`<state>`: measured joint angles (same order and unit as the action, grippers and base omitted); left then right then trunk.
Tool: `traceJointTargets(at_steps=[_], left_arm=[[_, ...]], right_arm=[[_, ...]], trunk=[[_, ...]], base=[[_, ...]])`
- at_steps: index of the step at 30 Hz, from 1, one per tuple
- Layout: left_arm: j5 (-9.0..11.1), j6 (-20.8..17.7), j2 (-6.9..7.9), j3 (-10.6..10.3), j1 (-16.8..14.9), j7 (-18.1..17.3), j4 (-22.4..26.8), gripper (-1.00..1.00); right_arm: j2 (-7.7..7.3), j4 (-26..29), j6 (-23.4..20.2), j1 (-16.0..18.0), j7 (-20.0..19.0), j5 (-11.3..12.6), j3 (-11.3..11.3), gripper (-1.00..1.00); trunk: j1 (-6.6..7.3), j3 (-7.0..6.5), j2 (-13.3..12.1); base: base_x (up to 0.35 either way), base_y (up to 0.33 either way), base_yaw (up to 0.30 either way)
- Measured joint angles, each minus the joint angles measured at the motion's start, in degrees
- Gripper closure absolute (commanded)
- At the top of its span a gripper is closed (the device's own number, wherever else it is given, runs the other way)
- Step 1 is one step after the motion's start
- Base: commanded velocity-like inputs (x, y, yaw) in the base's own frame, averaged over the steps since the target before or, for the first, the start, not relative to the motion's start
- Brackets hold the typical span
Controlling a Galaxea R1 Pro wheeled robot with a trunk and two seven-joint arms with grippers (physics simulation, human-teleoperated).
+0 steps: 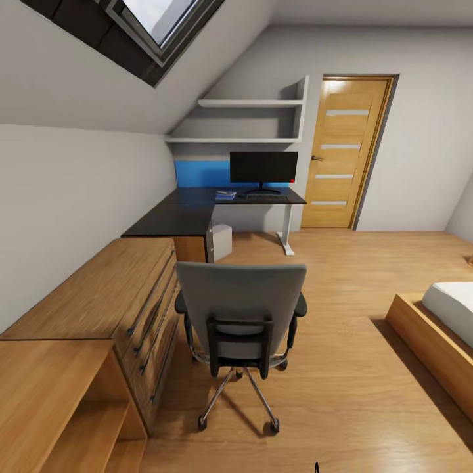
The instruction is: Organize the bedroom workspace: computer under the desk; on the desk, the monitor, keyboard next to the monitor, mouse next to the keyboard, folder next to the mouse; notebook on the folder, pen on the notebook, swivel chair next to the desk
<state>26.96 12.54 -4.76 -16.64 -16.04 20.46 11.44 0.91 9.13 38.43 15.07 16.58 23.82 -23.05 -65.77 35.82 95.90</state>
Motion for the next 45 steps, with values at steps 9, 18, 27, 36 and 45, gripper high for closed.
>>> traceJointTargets(at_steps=[9, 18, 27, 36, 45], left_arm=[[0.0, 0.0, 0.00, 0.0, 0.0, 0.0, 0.0, -1.00], [0.0, -0.1, -0.03, 0.0, 0.0, -0.1, 0.0, -1.00], [-0.1, -1.5, 0.20, -0.3, -0.1, -0.2, 6.8, -1.00], [-0.1, -16.5, 0.14, -0.3, -11.4, 0.0, 12.5, -1.00], [0.1, -17.7, -0.27, -0.3, -15.3, -0.5, 11.9, -1.00]], right_arm=[[0.05, -0.5, 0.0, 0.0, 0.0, -0.1, -0.1, -1.00], [0.06, -0.8, -0.1, 0.0, 0.0, -0.1, -0.2, -1.00], [0.02, 2.4, -1.3, 0.6, -0.5, -0.7, -0.1, -1.00], [-0.19, 6.9, -21.7, 16.3, 0.0, -0.9, 0.3, -1.00], [-0.11, 7.2, -28.1, 21.7, -0.2, -0.7, 0.4, -1.00]], trunk=[[-1.98, 1.62, 3.6], [-3.95, 3.23, 7.2], [-5.93, 4.84, 10.8], [-7.91, 6.44, 14.4], [-9.89, 8.08, 18.0]], base=[[0.000, 0.000, 0.000], [0.000, 0.000, 0.000], [0.000, 0.000, 0.000], [0.000, 0.000, 0.000], [0.000, 0.000, 0.000]])
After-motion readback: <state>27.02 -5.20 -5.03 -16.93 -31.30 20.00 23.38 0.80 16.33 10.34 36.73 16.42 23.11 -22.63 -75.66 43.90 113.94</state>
